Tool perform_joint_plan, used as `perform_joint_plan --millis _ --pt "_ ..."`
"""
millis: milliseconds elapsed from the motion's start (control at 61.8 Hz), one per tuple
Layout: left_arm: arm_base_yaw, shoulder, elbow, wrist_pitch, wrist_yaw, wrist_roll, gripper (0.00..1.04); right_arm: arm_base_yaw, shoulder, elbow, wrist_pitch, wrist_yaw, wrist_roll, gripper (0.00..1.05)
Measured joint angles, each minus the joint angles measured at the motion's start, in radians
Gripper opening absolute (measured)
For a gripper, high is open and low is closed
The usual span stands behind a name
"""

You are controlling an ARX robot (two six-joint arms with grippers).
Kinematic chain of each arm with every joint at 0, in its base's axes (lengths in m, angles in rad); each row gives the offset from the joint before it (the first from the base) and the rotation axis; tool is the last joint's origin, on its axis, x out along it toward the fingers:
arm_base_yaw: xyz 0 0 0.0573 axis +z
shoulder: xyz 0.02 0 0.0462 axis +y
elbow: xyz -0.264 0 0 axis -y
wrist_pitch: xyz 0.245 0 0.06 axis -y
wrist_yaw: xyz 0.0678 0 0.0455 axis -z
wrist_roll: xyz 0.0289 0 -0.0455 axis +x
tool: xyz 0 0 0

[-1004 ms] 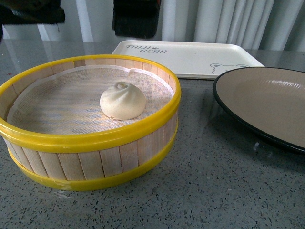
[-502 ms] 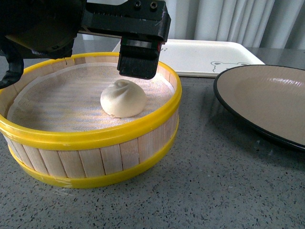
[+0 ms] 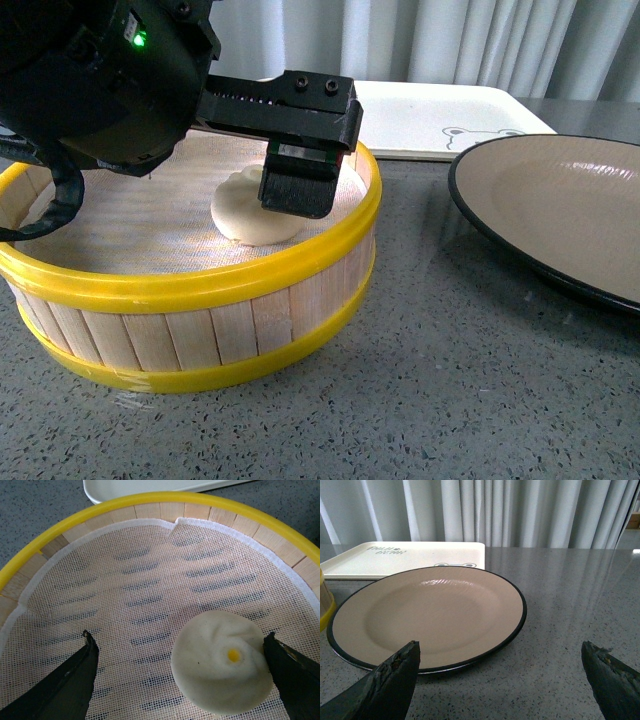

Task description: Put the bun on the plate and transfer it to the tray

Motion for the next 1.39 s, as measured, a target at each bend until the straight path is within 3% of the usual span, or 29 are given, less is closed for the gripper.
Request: perform_joint_plan --millis 259,858,1393 --pt "0.000 0.015 0.013 -0.013 0.016 -0.023 0.97 0.000 0.000 0.000 0.000 0.000 0.000 0.96" --pt "0.000 0.023 0.021 -0.021 0.051 -0.068 0.04 0.000 0.000 0.000 0.000 0.000 0.000 0.96" --pt "0.006 -0.014 0.081 -0.066 0.066 -0.084 0.04 0.000 0.000 0.000 0.000 0.000 0.000 0.96"
